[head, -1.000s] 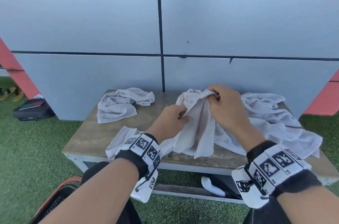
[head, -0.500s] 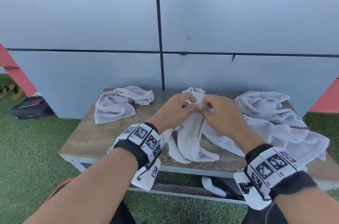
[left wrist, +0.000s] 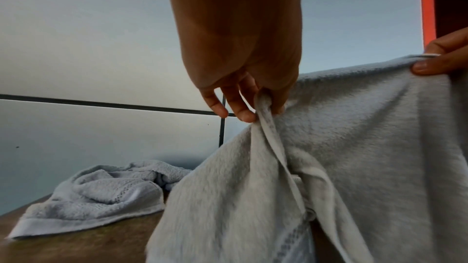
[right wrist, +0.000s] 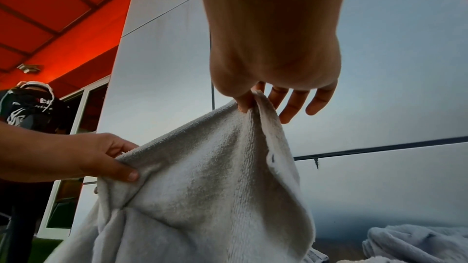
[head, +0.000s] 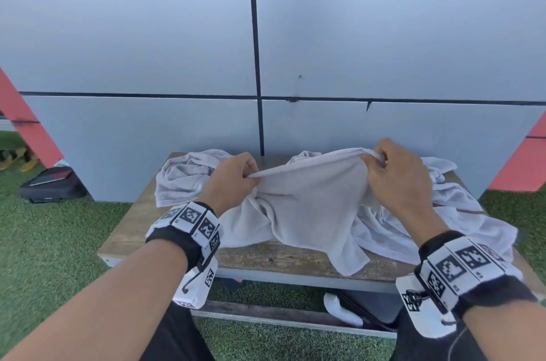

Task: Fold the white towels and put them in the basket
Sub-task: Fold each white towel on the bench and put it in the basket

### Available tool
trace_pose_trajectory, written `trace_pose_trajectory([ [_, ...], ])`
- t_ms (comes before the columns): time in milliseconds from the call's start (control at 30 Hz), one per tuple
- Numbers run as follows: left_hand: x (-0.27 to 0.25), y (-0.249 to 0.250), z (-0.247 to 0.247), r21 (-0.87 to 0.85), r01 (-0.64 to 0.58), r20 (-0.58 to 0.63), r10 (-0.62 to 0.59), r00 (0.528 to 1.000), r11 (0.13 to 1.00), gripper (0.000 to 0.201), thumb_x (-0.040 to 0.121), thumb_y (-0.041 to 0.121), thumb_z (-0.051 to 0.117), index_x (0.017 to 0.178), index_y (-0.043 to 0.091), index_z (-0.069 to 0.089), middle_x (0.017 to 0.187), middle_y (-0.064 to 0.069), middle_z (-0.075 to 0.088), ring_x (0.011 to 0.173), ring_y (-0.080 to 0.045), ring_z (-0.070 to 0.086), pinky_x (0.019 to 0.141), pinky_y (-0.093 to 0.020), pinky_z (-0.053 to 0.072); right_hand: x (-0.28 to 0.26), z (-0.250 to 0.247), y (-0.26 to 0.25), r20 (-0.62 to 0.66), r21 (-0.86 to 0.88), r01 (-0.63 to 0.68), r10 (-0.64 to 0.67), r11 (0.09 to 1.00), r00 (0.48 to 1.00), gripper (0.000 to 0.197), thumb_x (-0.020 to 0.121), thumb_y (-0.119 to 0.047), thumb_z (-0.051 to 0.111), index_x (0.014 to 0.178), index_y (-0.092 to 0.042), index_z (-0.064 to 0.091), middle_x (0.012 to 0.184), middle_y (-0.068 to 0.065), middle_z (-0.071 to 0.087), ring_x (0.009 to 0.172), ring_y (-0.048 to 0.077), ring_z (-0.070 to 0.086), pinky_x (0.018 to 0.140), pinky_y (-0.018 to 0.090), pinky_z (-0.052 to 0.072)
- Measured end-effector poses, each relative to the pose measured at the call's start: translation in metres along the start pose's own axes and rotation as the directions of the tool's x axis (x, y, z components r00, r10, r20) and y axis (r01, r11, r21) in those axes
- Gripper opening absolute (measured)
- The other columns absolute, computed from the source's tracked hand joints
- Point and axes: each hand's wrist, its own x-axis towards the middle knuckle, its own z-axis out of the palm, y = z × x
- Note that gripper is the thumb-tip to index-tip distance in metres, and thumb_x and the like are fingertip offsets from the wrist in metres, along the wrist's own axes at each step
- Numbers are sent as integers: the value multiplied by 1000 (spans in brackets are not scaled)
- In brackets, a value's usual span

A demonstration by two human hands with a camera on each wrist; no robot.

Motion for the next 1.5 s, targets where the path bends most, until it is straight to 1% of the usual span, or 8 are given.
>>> trace_pose_trajectory([
  [300, -11, -6, -30, 108, 85, -186, -64, 980, 991, 12, 91, 19, 58, 83, 12, 63, 69, -2, 61, 67, -23, 56, 58, -31, 44, -6, -23, 13, -8, 132, -282, 285, 950, 958, 25, 95, -32, 50, 82, -13, 45, 74, 1, 52, 83, 33, 52, 69, 39, 38],
  [533, -18, 52, -18, -86, -164, 7, 165, 986, 983, 13, 98, 24, 54, 87, 19, 51, 65, 1, 48, 57, -13, 42, 52, -23, 33, -31, 0, -9, 293, 126, 122, -155, 984, 943, 55, 82, -38, 74, 131, -21, 54, 125, -1, 56, 120, 27, 42, 103, 40, 36],
  [633, -18, 81, -5, -123, -276, 104, 289, 952, 953, 15, 95, 22, 62, 82, 17, 56, 69, 0, 54, 58, -8, 43, 53, -15, 34, -31, 16, -38, 357, 163, 255, -298, 953, 885, 53, 78, -62, 58, 118, -28, 60, 114, -7, 60, 114, 19, 46, 100, 37, 32],
  [800, -4, 75, -1, -67, -295, 164, 302, 939, 953, 17, 86, 25, 76, 81, 13, 64, 70, 6, 56, 64, -9, 48, 55, -13, 34, -18, 24, -48, 327, 106, 278, -297, 955, 897, 26, 88, -33, 59, 65, -36, 48, 64, -9, 48, 76, 27, 53, 70, 41, 45],
  [1000, 13, 34, -11, 57, -106, 101, 100, 990, 993, 38, 89, 17, 66, 57, 14, 47, 52, 6, 39, 47, -4, 34, 48, -21, 25, 0, 21, -22, 217, 88, 80, -97, 993, 971, 12, 85, -28, 56, 76, -20, 56, 72, -3, 62, 81, 30, 60, 74, 43, 51],
  [1200, 26, 70, 11, -122, -242, 147, 258, 955, 963, 6, 83, 6, 70, 83, 11, 73, 75, 2, 67, 67, -4, 56, 58, -11, 39, 4, 39, -38, 354, 258, 208, -293, 943, 888, 46, 80, -58, 59, 118, -31, 61, 113, -13, 66, 108, 20, 58, 91, 39, 48],
  [1300, 35, 78, 22, -133, -281, 96, 294, 951, 950, 12, 79, 7, 75, 89, 12, 70, 76, 2, 66, 67, -6, 56, 58, -12, 39, 15, 42, -45, 252, 245, 244, -305, 938, 918, 11, 91, -34, 58, 93, -24, 63, 87, -8, 68, 88, 22, 64, 79, 39, 50],
  [1500, 43, 44, 32, -166, -123, 24, 129, 991, 978, 21, 82, 13, 72, 67, 13, 57, 58, 10, 50, 51, -1, 40, 54, -22, 34, 33, 31, -31, 141, 206, 141, -172, 968, 975, 17, 92, -21, 58, 77, -21, 65, 69, -6, 68, 70, 17, 63, 73, 38, 52],
])
